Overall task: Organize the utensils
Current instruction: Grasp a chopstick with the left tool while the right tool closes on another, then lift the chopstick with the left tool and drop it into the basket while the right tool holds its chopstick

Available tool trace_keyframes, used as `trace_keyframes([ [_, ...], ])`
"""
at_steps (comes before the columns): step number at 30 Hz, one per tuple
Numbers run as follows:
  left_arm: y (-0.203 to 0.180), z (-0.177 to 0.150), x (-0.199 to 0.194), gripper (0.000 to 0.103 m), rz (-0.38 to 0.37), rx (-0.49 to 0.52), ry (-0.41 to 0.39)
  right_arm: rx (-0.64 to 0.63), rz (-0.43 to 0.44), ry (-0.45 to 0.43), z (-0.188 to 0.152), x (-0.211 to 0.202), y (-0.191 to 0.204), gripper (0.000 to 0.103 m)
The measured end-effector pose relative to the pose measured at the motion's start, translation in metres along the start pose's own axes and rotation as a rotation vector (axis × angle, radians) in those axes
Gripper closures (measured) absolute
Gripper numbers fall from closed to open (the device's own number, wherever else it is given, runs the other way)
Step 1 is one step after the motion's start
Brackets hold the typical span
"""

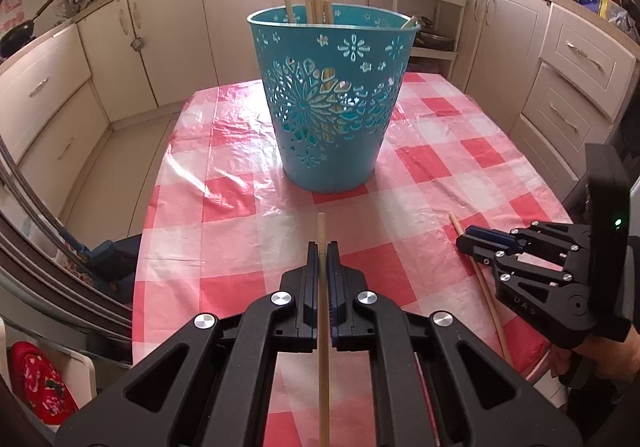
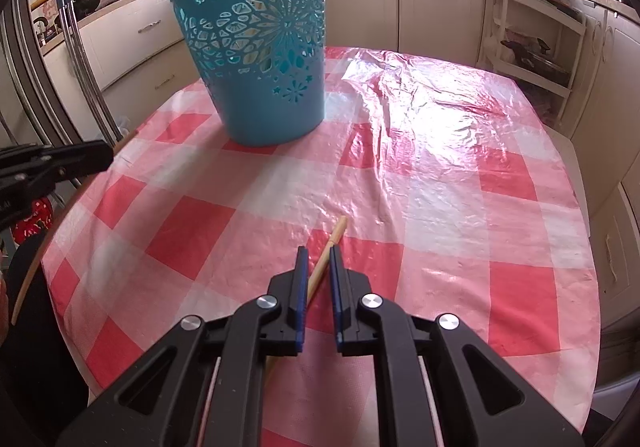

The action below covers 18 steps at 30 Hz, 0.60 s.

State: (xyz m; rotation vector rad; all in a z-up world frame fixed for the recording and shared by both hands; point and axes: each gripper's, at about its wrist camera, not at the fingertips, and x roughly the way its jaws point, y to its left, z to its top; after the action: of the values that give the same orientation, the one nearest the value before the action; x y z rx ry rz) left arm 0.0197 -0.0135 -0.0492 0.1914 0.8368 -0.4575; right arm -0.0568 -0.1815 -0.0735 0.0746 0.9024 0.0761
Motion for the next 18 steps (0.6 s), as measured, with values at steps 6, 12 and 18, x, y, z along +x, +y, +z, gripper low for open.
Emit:
trace_keyframes([
  [6, 0.019, 0.027, -0.039, 0.099, -0.086, -0.093, -0.094, -0.006, -0.005, -0.002, 0.0, 0.0, 0.001, 0.091],
  [12, 0.038, 0.07, -0.084, 0.099, -0.14, -0.17, -0.242, -0.009, -0.005, -0.003, 0.0, 0.0, 0.002, 0.09],
  [18, 0.039, 0.11, -0.108, 0.099, -0.159, -0.19, -0.376, -0.019, -0.004, -0.003, 0.0, 0.0, 0.004, 0.087],
])
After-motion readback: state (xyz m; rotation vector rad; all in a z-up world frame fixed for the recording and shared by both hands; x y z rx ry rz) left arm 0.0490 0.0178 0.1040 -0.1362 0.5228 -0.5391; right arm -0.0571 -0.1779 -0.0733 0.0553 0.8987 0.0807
